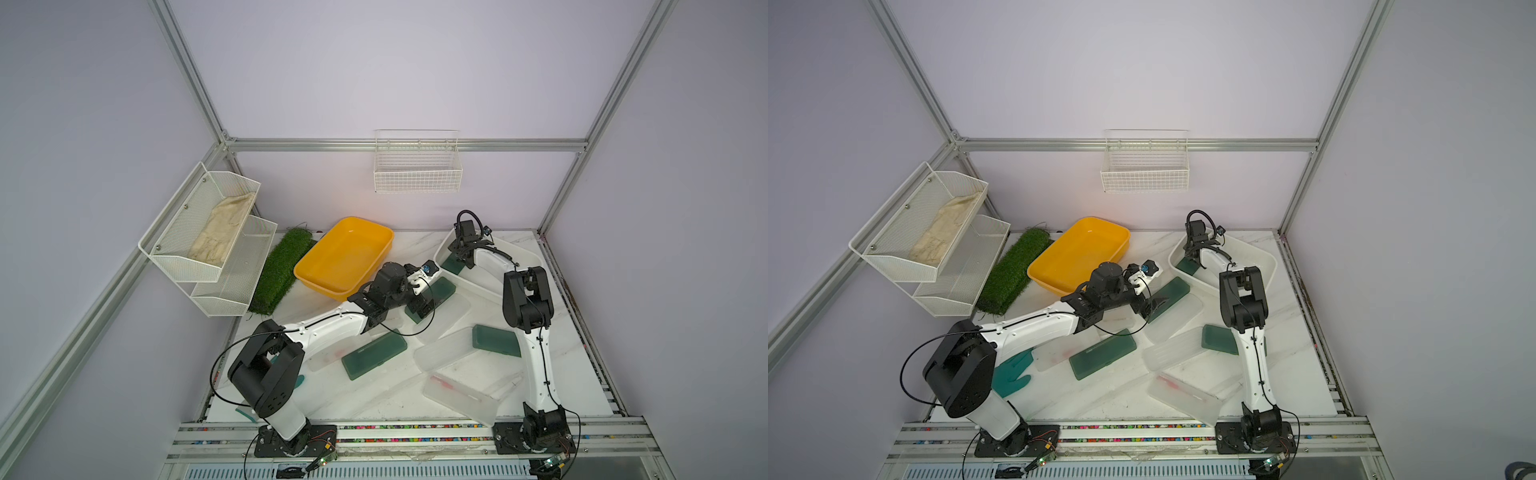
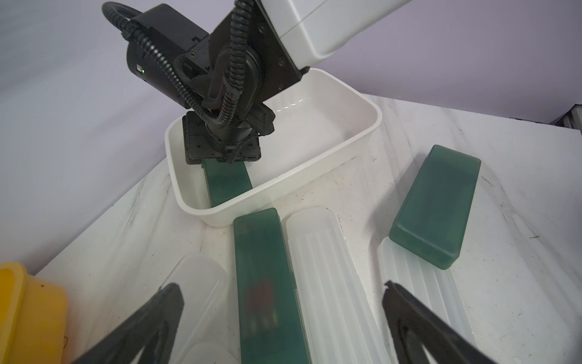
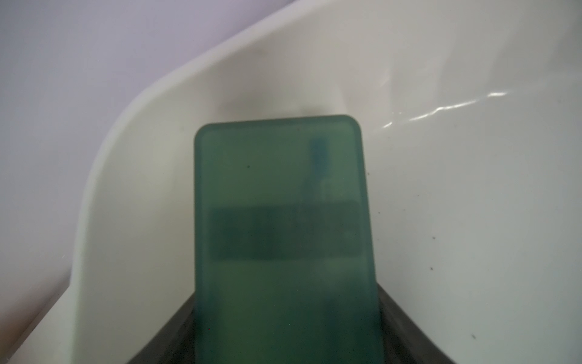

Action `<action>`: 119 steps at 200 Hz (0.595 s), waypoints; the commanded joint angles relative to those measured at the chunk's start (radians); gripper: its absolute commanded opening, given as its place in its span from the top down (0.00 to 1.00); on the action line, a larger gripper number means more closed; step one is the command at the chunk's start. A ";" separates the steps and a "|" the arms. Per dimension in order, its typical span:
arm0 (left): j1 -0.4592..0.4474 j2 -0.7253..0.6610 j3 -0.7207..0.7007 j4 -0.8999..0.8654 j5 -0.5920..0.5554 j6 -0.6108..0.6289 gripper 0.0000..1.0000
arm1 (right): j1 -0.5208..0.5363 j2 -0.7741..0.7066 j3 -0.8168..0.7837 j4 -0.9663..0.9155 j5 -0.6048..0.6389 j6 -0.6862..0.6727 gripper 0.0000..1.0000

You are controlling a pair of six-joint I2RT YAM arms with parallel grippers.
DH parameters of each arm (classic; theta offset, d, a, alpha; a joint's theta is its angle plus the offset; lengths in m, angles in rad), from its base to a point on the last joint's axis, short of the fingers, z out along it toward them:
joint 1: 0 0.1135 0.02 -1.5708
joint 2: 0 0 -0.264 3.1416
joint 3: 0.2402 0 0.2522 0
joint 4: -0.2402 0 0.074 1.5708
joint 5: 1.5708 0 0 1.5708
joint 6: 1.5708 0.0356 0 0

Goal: Place the pencil cases by color into the storage box
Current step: Place the pencil case at the storage box.

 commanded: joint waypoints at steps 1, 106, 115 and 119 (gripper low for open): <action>0.012 -0.058 -0.014 0.033 -0.028 -0.034 0.00 | 0.002 0.028 0.019 -0.049 -0.003 -0.020 0.24; 0.048 -0.160 0.090 -0.213 -0.121 -0.216 0.00 | -0.009 -0.002 0.118 -0.089 -0.106 -0.078 0.03; 0.050 -0.172 0.090 -0.238 -0.134 -0.236 0.00 | -0.013 -0.027 0.112 -0.089 -0.111 -0.097 0.03; 0.051 -0.176 0.090 -0.250 -0.141 -0.249 0.00 | -0.014 -0.040 0.105 -0.088 -0.111 -0.108 0.03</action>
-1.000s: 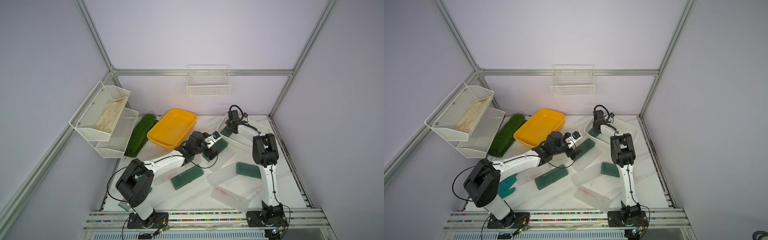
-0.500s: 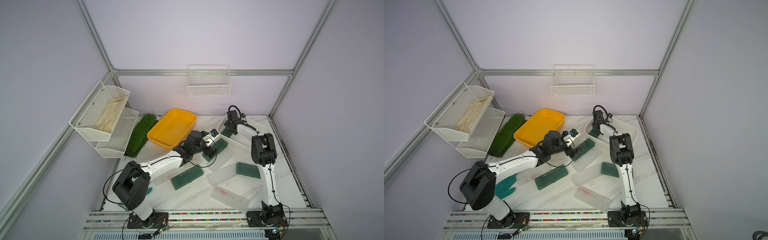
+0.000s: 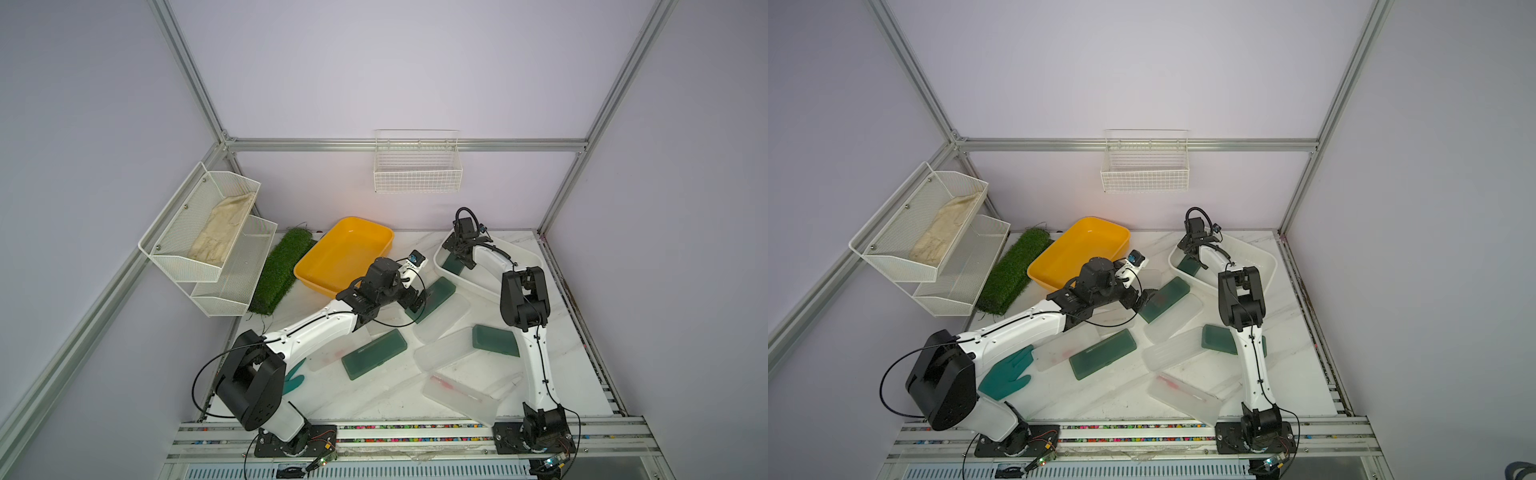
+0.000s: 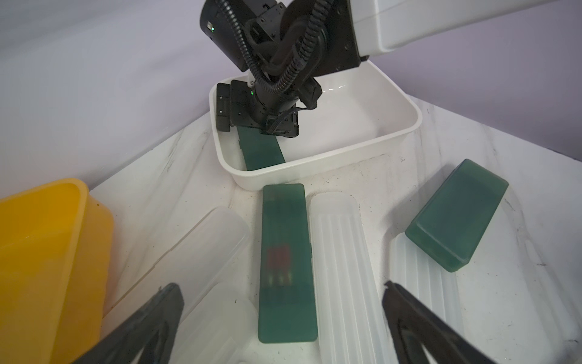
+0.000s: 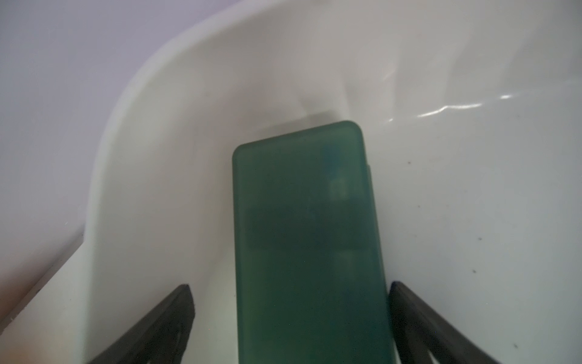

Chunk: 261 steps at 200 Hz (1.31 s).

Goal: Place the pencil cases by color into the storage box
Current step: Place the pencil case at the storage box, then pick up the pencil case from the center of the board.

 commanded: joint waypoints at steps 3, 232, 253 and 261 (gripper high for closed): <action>0.014 -0.073 0.066 -0.058 -0.036 -0.100 0.00 | -0.010 -0.095 0.000 -0.012 -0.021 -0.053 0.03; 0.015 -0.290 -0.149 -0.435 -0.078 -0.319 0.00 | 0.298 -0.962 -0.832 -0.018 -0.075 -0.174 0.03; 0.016 -0.294 -0.178 -0.404 -0.050 -0.325 0.00 | 0.353 -0.923 -0.840 -0.024 -0.038 -0.116 0.05; 0.014 -0.292 -0.185 -0.396 -0.046 -0.331 0.00 | 0.368 -0.905 -0.840 -0.028 -0.036 -0.094 0.05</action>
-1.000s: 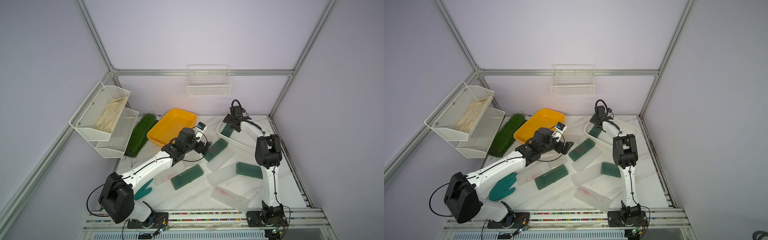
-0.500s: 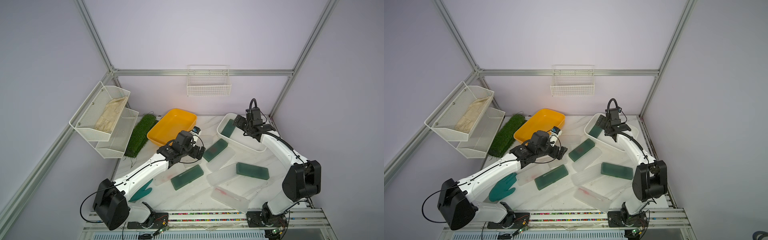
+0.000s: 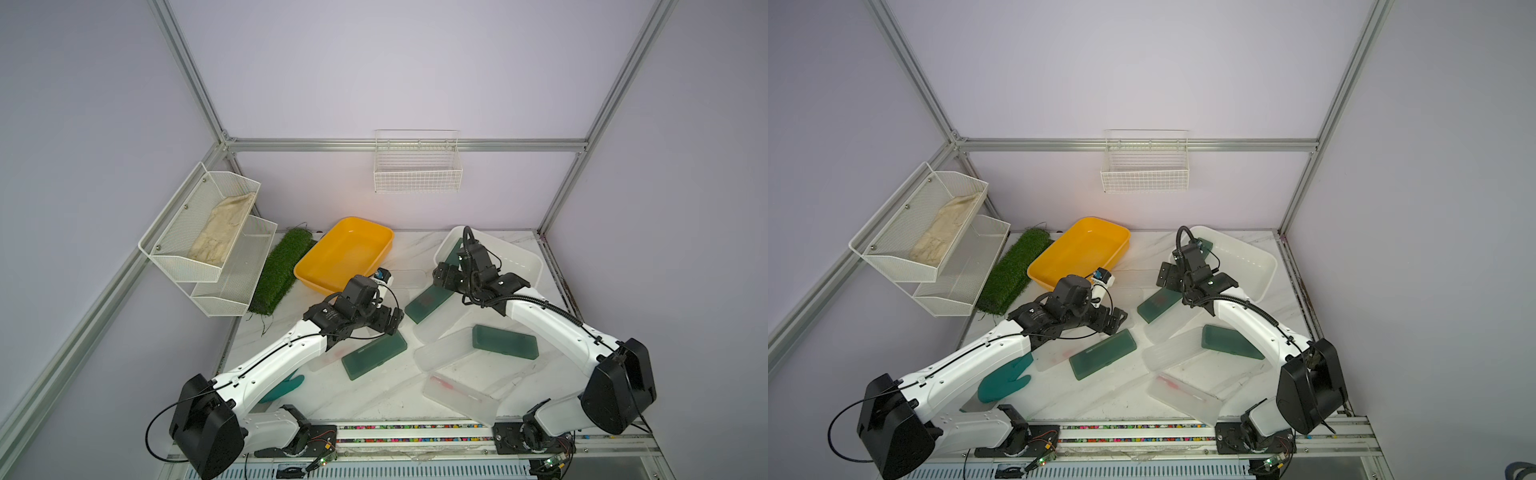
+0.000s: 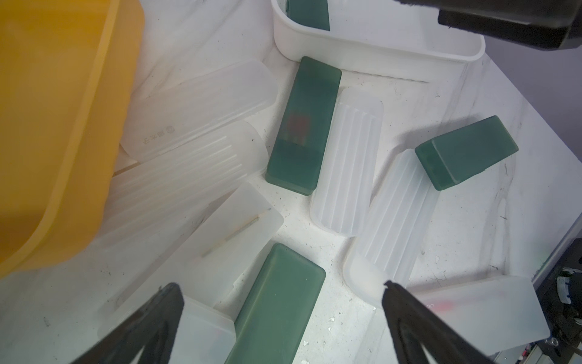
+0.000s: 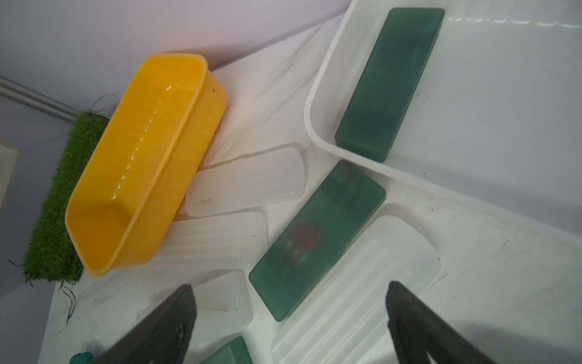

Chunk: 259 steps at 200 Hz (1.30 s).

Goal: Place the pencil cases by color into the storage box
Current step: Pick up the pencil case from the center of the board.

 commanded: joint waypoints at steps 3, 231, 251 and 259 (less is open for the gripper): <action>0.002 -0.022 -0.046 0.054 0.037 -0.038 0.00 | 0.046 0.053 -0.006 -0.029 0.048 0.096 0.06; -0.119 -0.150 -0.497 0.836 0.070 0.302 0.00 | 0.099 0.415 0.233 -0.187 0.078 0.504 0.21; -0.119 -0.161 -0.516 0.857 0.102 0.322 0.00 | 0.095 0.424 0.240 -0.197 0.080 0.508 0.21; -0.119 -0.164 -0.520 0.859 0.114 0.335 0.00 | 0.094 0.428 0.241 -0.200 0.081 0.509 0.21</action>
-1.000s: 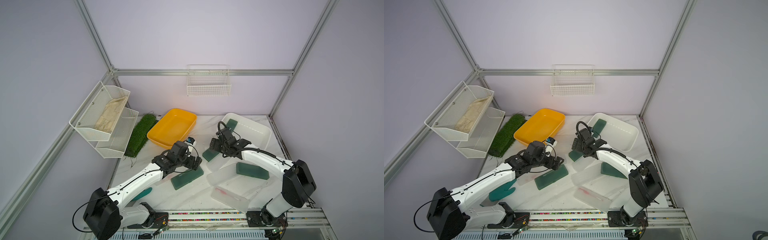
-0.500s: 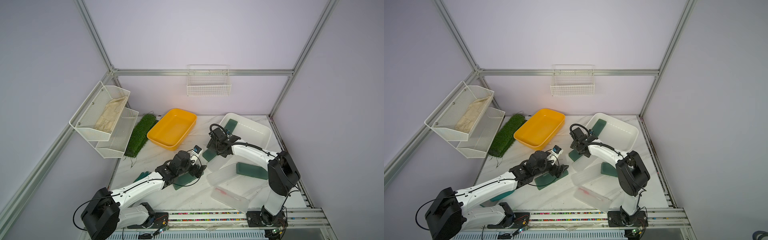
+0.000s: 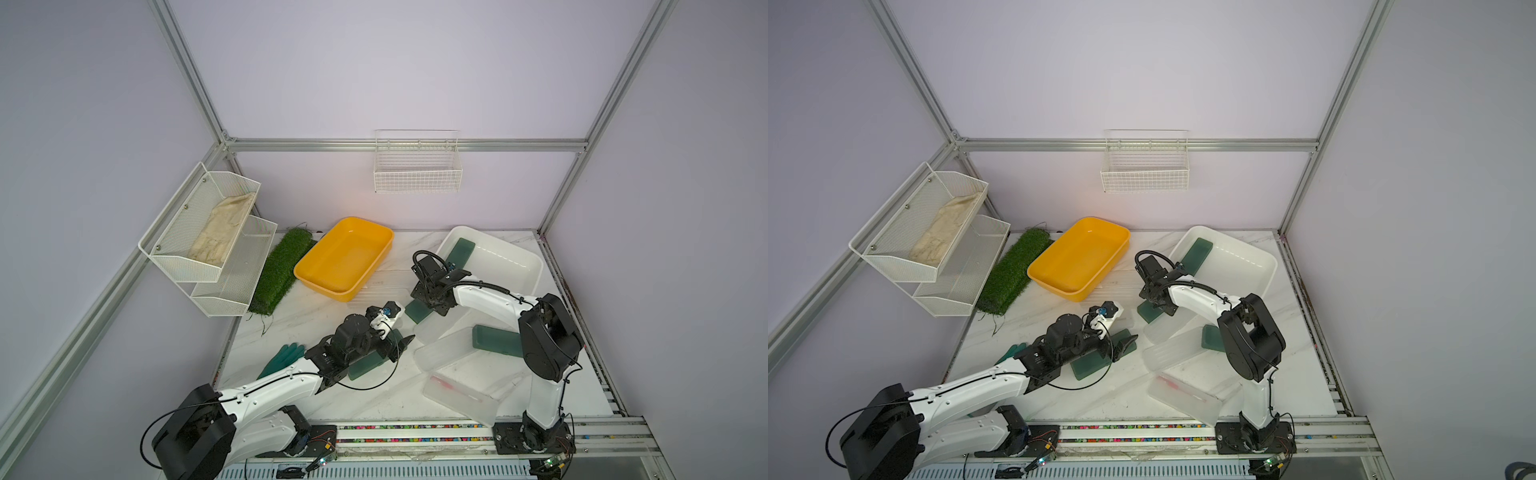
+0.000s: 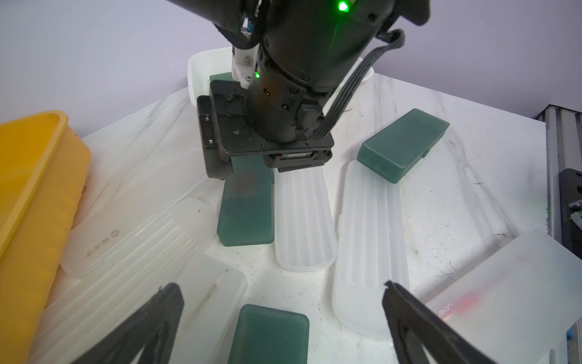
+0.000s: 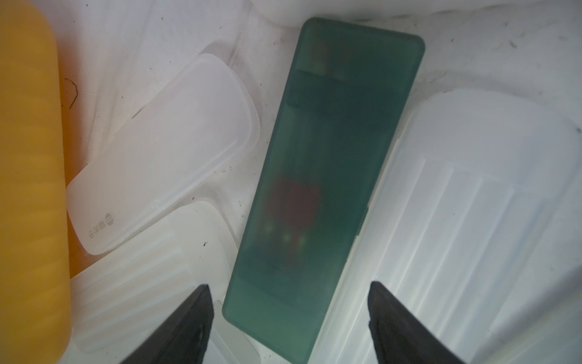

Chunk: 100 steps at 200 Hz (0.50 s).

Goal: Place the pencil cases by color into the storage box
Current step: Pick up the pencil case from the center of the board.

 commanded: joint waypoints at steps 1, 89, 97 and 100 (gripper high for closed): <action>-0.005 -0.030 -0.033 0.098 0.060 0.047 0.00 | -0.007 0.017 0.025 -0.032 0.005 0.043 0.21; -0.005 -0.008 -0.059 0.125 0.115 0.059 0.00 | -0.016 0.100 0.068 -0.060 -0.001 0.069 0.27; -0.006 -0.005 -0.061 0.129 0.116 0.055 0.00 | -0.016 0.108 0.071 -0.061 -0.003 0.070 0.27; -0.005 -0.004 -0.061 0.131 0.116 0.054 0.00 | -0.018 0.111 0.074 -0.061 -0.003 0.070 0.27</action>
